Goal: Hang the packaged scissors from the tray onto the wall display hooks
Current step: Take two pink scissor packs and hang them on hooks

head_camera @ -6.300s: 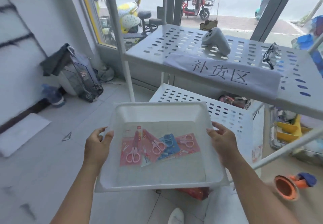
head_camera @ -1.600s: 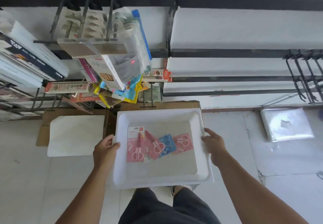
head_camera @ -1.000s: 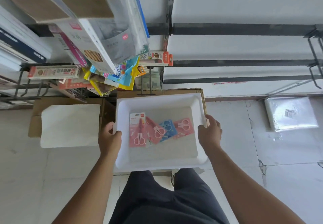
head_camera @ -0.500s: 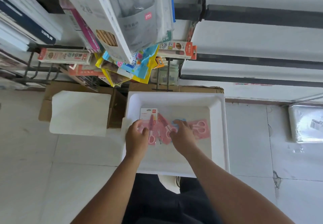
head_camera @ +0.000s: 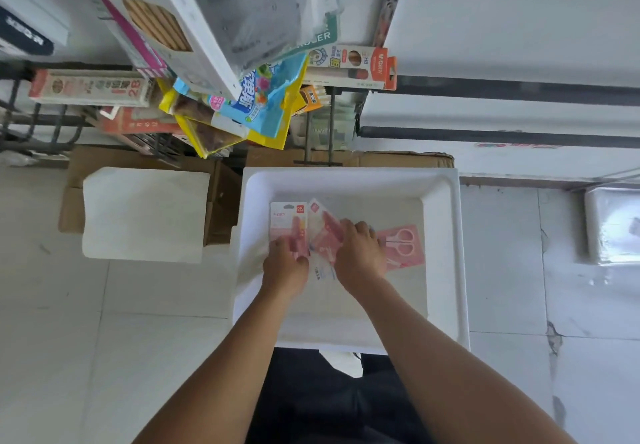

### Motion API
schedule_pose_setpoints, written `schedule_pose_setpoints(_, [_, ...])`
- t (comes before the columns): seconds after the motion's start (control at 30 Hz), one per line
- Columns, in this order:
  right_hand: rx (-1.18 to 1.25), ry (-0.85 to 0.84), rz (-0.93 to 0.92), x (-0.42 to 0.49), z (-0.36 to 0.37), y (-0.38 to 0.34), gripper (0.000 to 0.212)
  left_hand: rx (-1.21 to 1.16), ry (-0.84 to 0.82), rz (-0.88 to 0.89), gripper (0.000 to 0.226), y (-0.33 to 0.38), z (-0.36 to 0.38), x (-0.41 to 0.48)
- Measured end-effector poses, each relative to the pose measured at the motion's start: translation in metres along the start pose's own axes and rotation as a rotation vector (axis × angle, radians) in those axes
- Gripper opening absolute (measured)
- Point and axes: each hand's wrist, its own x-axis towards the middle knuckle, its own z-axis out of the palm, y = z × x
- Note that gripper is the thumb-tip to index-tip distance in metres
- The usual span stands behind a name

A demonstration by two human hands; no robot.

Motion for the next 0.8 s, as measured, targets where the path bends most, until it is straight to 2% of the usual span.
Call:
schedule_pose_setpoints(0.1, [0.262, -0.015, 0.164, -0.008, -0.016, 0.015, 0.033, 0.212, -0.054, -0.059, 0.027, 0.010, 0.004, 0.006])
schedule_pose_setpoints(0.2, [0.470, 0.000, 0.269, -0.015, -0.030, 0.031, 0.029, 0.367, 0.014, 0.034, 0.038, 0.020, 0.006, 0.002])
schedule_pose_setpoints(0.33, [0.814, 0.006, 0.334, -0.019, -0.040, 0.048, 0.030, 0.336, 0.051, 0.108, 0.041, 0.014, 0.014, 0.009])
schedule_pose_setpoints(0.47, [0.953, 0.017, 0.349, -0.023, -0.046, 0.054, 0.034, 0.228, 0.173, 0.125, 0.057, 0.022, 0.014, 0.012])
schedule_pose_setpoints(0.53, [1.004, 0.011, 0.360, -0.025, -0.048, 0.055, 0.033, 0.157, 0.162, 0.072, 0.066, 0.024, 0.010, 0.015])
schedule_pose_setpoints(0.6, [1.039, -0.006, 0.355, -0.030, -0.054, 0.053, 0.034, 0.042, 0.115, 0.031, 0.060, 0.024, 0.005, 0.015])
schedule_pose_setpoints(0.73, [1.112, 0.027, 0.338, -0.045, -0.072, 0.044, 0.031, -0.188, 0.064, 0.045, 0.027, 0.026, -0.013, -0.007])
schedule_pose_setpoints(0.8, [1.120, 0.056, 0.314, -0.054, -0.082, 0.039, 0.027, -0.269, 0.020, 0.072, 0.022, 0.030, -0.025, -0.026])
